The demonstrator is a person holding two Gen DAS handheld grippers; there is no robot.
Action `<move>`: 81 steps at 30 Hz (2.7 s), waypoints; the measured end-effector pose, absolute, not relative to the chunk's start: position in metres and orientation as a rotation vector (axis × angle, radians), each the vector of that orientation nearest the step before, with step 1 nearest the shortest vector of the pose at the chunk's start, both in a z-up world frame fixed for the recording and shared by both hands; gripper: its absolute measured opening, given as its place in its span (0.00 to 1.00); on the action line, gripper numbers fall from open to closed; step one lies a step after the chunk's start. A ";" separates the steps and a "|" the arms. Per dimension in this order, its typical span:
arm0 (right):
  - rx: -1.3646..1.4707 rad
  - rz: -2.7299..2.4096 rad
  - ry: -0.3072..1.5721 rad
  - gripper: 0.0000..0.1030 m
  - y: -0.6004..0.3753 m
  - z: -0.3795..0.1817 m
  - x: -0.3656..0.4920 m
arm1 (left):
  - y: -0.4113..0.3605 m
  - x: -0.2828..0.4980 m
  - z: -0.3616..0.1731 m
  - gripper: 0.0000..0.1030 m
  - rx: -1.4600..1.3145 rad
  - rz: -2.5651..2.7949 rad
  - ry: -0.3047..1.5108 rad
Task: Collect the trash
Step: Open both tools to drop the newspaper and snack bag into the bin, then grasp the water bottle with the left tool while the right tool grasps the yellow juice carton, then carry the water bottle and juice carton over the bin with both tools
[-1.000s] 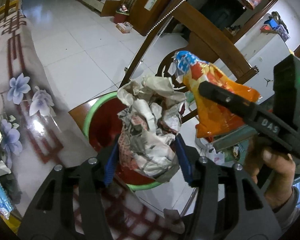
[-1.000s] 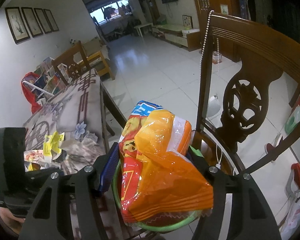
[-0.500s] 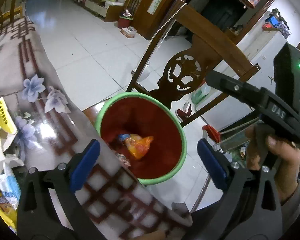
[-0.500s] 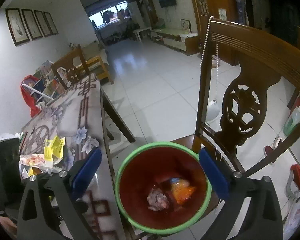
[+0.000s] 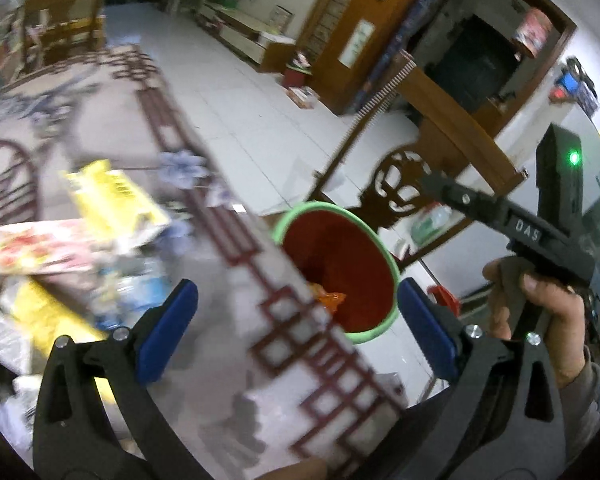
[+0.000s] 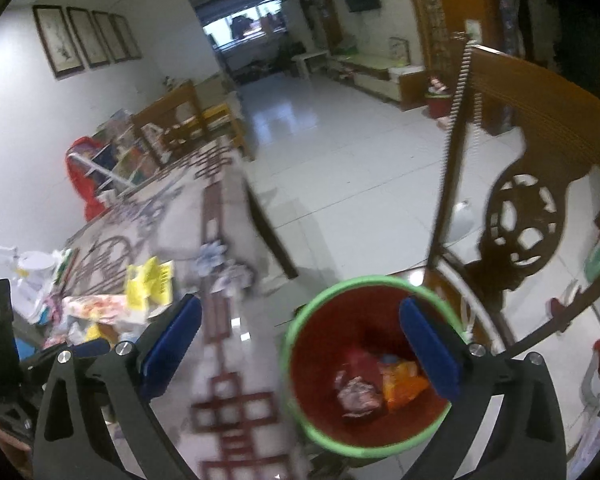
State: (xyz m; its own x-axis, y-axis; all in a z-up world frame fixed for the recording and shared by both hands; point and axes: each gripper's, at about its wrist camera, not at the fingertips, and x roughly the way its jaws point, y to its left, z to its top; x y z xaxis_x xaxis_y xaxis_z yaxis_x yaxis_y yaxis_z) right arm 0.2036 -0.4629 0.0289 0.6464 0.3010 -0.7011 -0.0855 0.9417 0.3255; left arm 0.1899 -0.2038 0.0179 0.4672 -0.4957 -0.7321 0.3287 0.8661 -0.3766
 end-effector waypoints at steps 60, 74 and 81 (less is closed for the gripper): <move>-0.460 0.738 1.040 0.58 -0.126 -0.050 0.197 | 0.132 0.159 -0.057 0.77 0.022 -0.047 1.174; -0.491 0.735 1.057 0.35 -0.121 -0.061 0.199 | 0.126 0.171 -0.070 0.57 0.001 -0.065 1.189; -0.465 0.735 1.028 0.35 -0.126 -0.049 0.192 | 0.130 0.153 -0.047 0.55 -0.064 -0.043 1.124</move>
State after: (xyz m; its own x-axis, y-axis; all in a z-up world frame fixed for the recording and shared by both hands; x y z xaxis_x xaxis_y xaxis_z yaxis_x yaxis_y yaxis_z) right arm 0.1921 -0.1257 -0.0493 0.3148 0.3272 -0.8910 -0.7372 0.6755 -0.0123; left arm 0.1526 0.1301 -0.0470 0.4314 -0.0669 -0.8997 0.0021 0.9973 -0.0732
